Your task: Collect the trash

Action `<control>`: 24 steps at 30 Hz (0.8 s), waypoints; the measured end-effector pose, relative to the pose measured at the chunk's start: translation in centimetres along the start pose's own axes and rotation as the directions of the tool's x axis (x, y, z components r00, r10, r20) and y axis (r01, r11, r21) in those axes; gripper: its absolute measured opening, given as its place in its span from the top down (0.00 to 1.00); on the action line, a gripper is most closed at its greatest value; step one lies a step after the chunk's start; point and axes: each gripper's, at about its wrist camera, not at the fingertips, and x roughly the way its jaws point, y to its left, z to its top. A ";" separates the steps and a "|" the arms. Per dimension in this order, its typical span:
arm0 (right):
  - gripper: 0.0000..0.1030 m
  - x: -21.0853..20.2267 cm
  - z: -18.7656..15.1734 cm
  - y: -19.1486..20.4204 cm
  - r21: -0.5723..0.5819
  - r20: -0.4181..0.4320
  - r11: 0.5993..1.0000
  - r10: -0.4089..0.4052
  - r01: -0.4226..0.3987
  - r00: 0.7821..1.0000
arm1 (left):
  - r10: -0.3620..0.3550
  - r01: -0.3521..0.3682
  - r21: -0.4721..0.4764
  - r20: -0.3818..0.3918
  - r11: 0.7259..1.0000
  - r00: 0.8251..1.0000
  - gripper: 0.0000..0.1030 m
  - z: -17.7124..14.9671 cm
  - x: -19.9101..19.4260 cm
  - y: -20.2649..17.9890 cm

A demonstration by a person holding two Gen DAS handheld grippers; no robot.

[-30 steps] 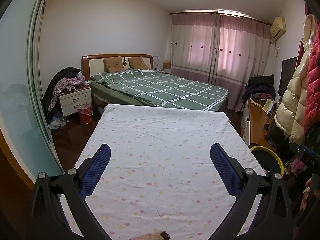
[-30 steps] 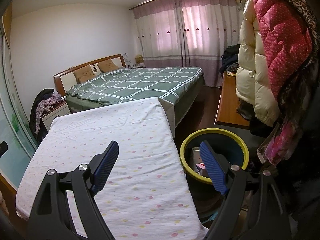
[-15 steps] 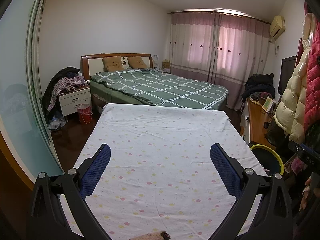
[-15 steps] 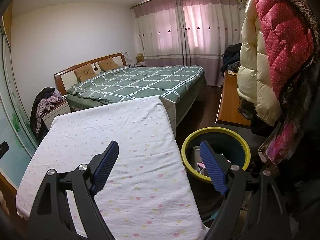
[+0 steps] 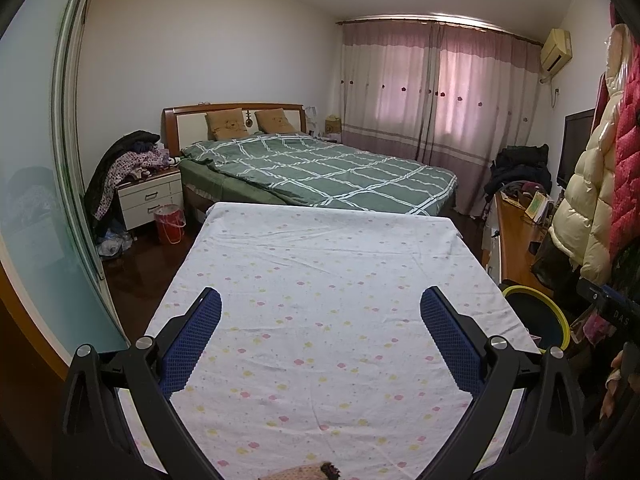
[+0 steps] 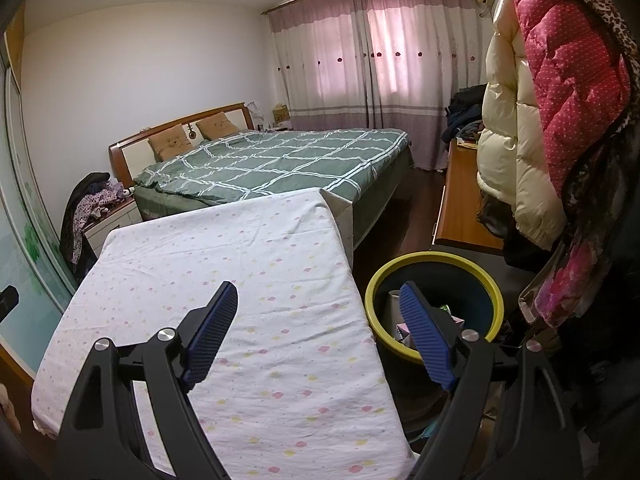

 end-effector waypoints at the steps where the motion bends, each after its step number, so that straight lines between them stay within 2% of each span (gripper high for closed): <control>1: 0.24 0.1 0.0 0.0 0.000 -0.001 1.000 0.000 0.000 1.000 | 0.001 -0.001 -0.001 0.000 1.000 1.000 0.05 -0.1 0.1 0.1; 19: 0.24 0.3 -0.4 0.2 -0.002 -0.007 1.000 0.003 -0.003 1.000 | -0.025 0.024 -0.025 -0.010 0.999 1.000 0.05 -0.5 0.7 0.5; 24: 0.24 0.4 -0.4 0.2 -0.001 -0.008 1.000 0.003 -0.003 1.000 | -0.008 0.008 -0.012 -0.008 1.000 1.000 0.05 -0.6 0.7 0.3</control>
